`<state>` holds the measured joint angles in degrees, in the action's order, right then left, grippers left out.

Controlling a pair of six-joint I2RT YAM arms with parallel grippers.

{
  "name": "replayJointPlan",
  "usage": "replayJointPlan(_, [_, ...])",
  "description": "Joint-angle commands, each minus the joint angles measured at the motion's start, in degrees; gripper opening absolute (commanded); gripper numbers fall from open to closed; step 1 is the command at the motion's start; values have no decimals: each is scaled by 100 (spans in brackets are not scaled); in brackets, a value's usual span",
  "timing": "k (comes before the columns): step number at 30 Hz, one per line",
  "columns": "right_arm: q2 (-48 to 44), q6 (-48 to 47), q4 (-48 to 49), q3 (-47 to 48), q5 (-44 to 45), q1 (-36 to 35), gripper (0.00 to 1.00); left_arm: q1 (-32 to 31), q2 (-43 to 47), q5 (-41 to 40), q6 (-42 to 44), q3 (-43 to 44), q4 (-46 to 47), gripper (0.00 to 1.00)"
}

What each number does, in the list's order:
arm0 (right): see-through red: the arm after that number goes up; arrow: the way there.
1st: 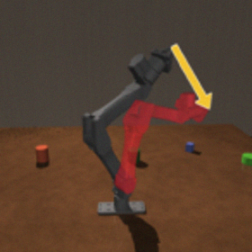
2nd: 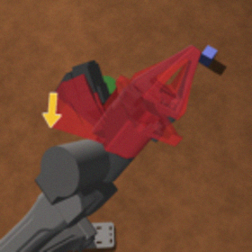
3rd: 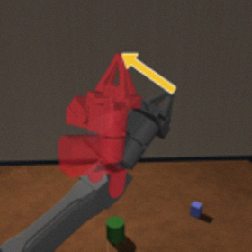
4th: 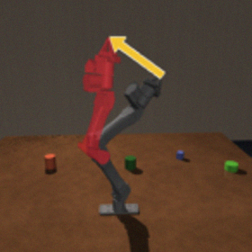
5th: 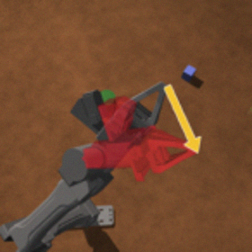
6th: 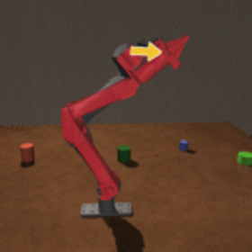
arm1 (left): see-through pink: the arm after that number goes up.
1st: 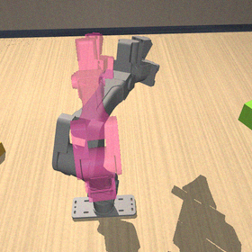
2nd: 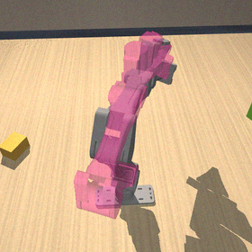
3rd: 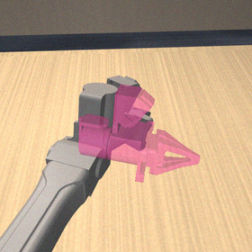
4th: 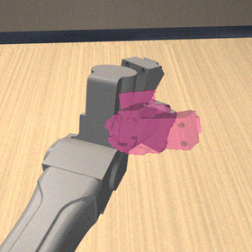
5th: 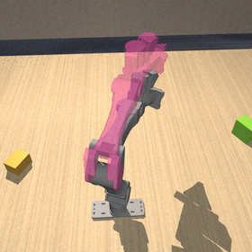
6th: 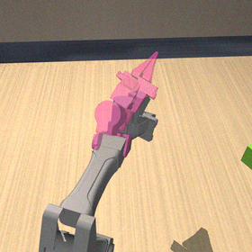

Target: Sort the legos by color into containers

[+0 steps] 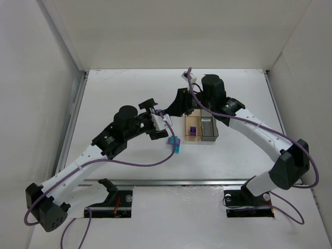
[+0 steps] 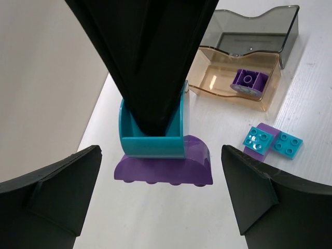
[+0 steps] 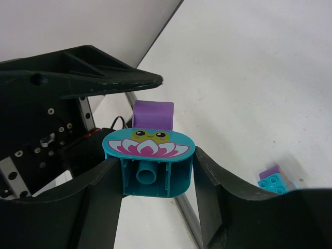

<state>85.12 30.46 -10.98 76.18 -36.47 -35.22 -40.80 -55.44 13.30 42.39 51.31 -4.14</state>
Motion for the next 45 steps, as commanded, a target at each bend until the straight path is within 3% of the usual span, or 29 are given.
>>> replayJointPlan(1, [-286, 30, 369, 37, -132, 7, 0, -25, -37, -20, 103, -7, 238, 100])
replayJointPlan(9, [-338, 30, 369, -16, -132, 7, 0, -25, -222, -170, 103, 46, 238, 100])
replayJointPlan(14, [-286, 30, 369, -16, -185, 7, 0, -25, -222, -170, 15, 212, 238, 74])
replayJointPlan(15, [-286, 30, 369, -16, -185, 7, 0, -25, -222, -170, -81, 213, 238, 72])
replayJointPlan(22, [-233, 30, 369, -16, -185, 7, 0, -25, -222, 5, -223, 424, 186, 77])
replayJointPlan(26, [-233, 30, 369, -16, -185, 7, 0, -25, -222, 59, -275, 424, 186, 61])
replayJointPlan(27, [-233, 30, 369, -16, -185, 7, 0, -25, -222, 120, -275, 424, 186, 49])
replayJointPlan(34, [-233, 30, 369, -16, -132, 7, 0, -25, -169, 120, -275, 424, 10, 11])
replayJointPlan(35, [-233, 30, 369, -16, -45, 7, 0, -25, -169, 120, -275, 424, -51, 0])
replayJointPlan(38, [-347, 30, 369, -148, 35, 59, 0, -25, -169, 51, -275, 372, -236, 0])
replayJointPlan(45, [-1102, 101, -26, -622, 622, 894, 0, 89, 41, -3, -275, -155, -544, 0])
